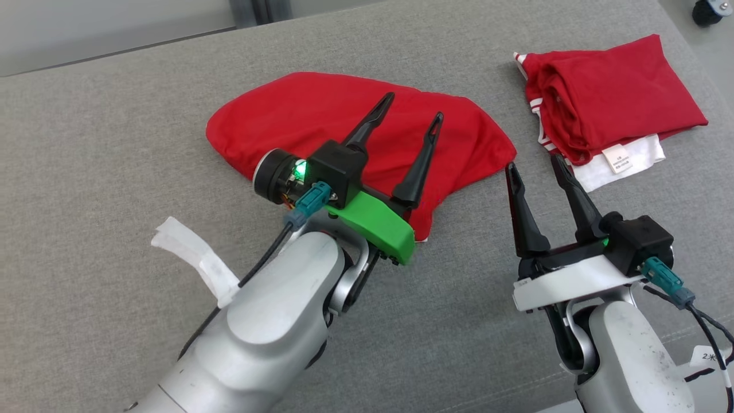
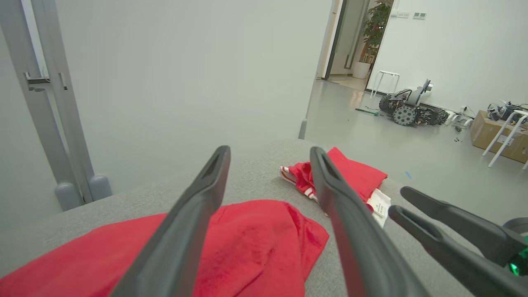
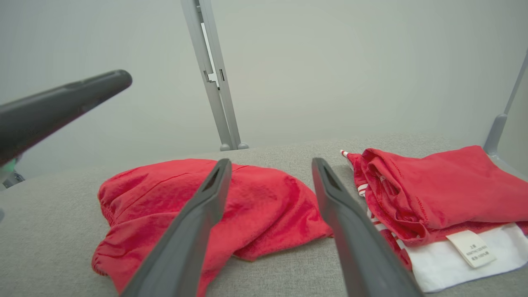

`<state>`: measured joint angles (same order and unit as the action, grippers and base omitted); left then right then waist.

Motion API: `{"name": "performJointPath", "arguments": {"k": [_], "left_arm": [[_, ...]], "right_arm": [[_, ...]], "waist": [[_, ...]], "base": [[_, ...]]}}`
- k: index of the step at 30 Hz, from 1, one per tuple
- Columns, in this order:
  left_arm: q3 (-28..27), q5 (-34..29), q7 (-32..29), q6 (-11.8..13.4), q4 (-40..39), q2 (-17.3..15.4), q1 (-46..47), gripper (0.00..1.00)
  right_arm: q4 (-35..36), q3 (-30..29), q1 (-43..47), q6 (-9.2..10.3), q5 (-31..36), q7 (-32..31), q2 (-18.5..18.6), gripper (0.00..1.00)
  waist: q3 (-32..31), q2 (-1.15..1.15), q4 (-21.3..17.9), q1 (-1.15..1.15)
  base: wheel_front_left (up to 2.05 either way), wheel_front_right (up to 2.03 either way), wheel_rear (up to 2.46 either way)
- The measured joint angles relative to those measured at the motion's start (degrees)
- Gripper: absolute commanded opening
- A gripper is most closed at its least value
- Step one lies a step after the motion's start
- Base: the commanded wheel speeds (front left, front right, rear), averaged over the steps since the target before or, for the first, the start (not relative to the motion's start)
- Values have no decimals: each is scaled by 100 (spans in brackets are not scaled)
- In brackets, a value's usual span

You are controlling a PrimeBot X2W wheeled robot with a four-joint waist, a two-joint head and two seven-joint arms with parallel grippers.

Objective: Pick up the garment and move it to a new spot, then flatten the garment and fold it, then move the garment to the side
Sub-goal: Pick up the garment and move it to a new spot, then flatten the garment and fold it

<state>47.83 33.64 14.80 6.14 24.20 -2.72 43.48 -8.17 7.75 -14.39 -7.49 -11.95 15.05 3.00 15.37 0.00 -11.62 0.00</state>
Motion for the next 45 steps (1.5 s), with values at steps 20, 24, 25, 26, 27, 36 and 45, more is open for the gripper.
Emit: {"name": "performJointPath", "arguments": {"k": [20, 24, 25, 26, 27, 36, 45], "left_arm": [[-2724, -1474, 25, -333, -1585, -633, -2641, 100], [-3150, -1712, 24, -490, -1859, -450, -3215, 100], [-3229, -1815, 25, -534, -1908, -406, -3359, 100], [-3294, -1940, 25, -577, -1934, -358, -3474, 100], [-3344, -1965, 24, -621, -1940, -315, -3558, 100], [-3542, -2216, 24, -978, -1862, -52, -3704, 100], [-3248, -1980, 24, -956, -1806, -19, -3446, 100]], "right_arm": [[-120, -5, 427, 0, 98, 0, 270, 100], [-147, 51, 559, 0, 97, 1, 278, 100], [-157, 65, 594, -1, 96, 0, 278, 100], [-167, 76, 615, 0, 94, 0, 277, 100], [-171, 86, 620, 0, 94, 0, 276, 100], [-243, 392, 695, 0, 110, 1, 304, 100], [-1556, 1663, -244, -3, 155, -185, 826, 100]], "waist": [[-653, -1, 964, 0], [-810, -1, 1092, 0], [-849, -1, 1122, 0], [-880, -1, 1150, 0], [-902, -1, 1170, 0], [-927, -1, 1415, 0], [-628, -1, 1854, 0]], "base": [[0, 0, 0], [0, 0, 0], [0, 0, 0], [0, 0, 0], [0, 0, 0], [0, 0, 0], [0, 0, 0]]}}
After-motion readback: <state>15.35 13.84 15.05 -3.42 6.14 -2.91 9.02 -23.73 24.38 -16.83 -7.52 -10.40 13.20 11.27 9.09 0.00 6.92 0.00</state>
